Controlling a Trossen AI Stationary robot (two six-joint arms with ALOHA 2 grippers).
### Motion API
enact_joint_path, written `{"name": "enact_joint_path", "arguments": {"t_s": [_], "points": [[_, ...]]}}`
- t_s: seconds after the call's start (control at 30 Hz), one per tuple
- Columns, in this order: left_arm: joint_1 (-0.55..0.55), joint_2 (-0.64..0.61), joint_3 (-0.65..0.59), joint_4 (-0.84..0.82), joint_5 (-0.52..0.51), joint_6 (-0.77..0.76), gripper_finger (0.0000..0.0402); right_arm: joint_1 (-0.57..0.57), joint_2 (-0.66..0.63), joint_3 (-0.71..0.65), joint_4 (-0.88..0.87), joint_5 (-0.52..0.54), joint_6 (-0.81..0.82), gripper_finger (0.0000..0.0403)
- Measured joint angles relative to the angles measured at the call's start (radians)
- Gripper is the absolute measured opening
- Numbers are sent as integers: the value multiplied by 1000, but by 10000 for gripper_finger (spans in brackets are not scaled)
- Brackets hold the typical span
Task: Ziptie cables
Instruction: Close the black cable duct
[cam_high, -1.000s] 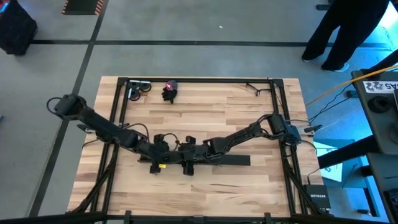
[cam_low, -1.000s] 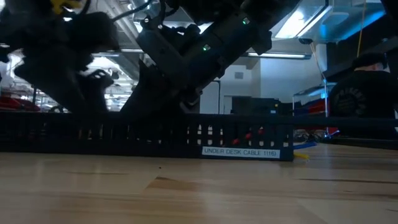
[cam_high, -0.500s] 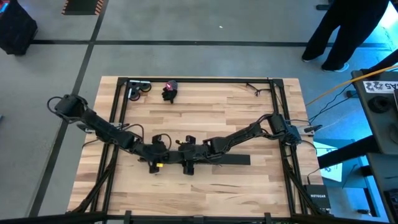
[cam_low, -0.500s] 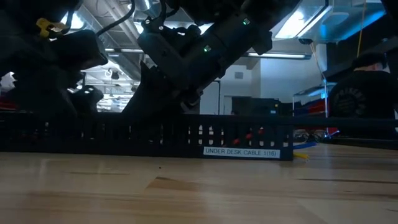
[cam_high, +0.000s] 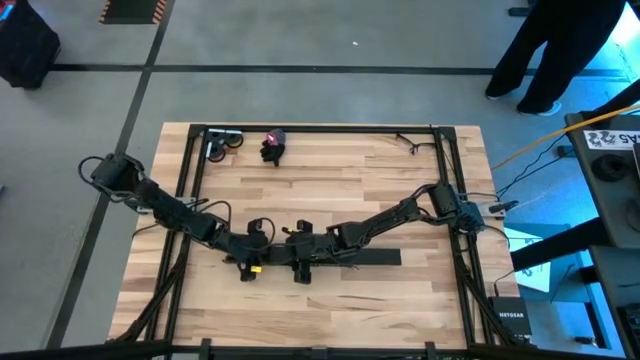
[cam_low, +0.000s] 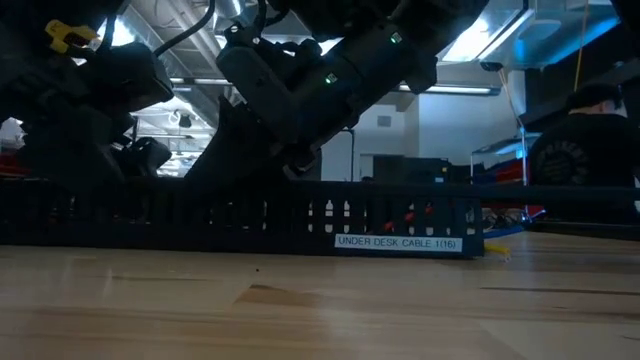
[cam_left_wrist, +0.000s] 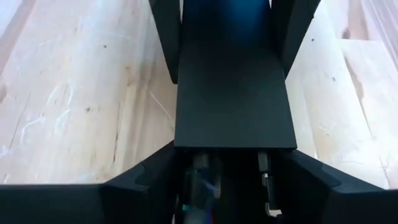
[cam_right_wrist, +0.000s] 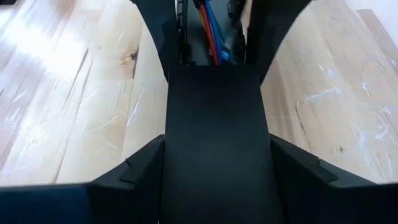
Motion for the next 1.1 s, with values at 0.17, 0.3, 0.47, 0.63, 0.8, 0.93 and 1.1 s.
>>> {"name": "enact_joint_path", "arguments": {"t_s": [0.17, 0.3, 0.47, 0.63, 0.8, 0.93, 1.1], "points": [[0, 13, 0, 21, 7, 25, 244, -3, 1, 0, 4, -11, -6, 229], [4, 8, 34, 32, 37, 34, 273, -6, 5, 7, 21, -10, -9, 229], [3, -49, 140, -251, 78, 11, 281, -6, 3, 10, -22, -12, -11, 229], [-9, -125, 190, -525, 93, -27, 280, -7, 1, 10, -42, 2, 9, 229], [-40, -158, 186, -651, 55, -58, 280, -7, 0, 9, -50, 7, 18, 229], [-47, -158, 132, -622, 41, -75, 280, -8, -1, 9, -52, 8, 17, 229], [-44, -157, 39, -428, 36, -91, 278, -8, -1, 8, -50, 7, 17, 229]]}}
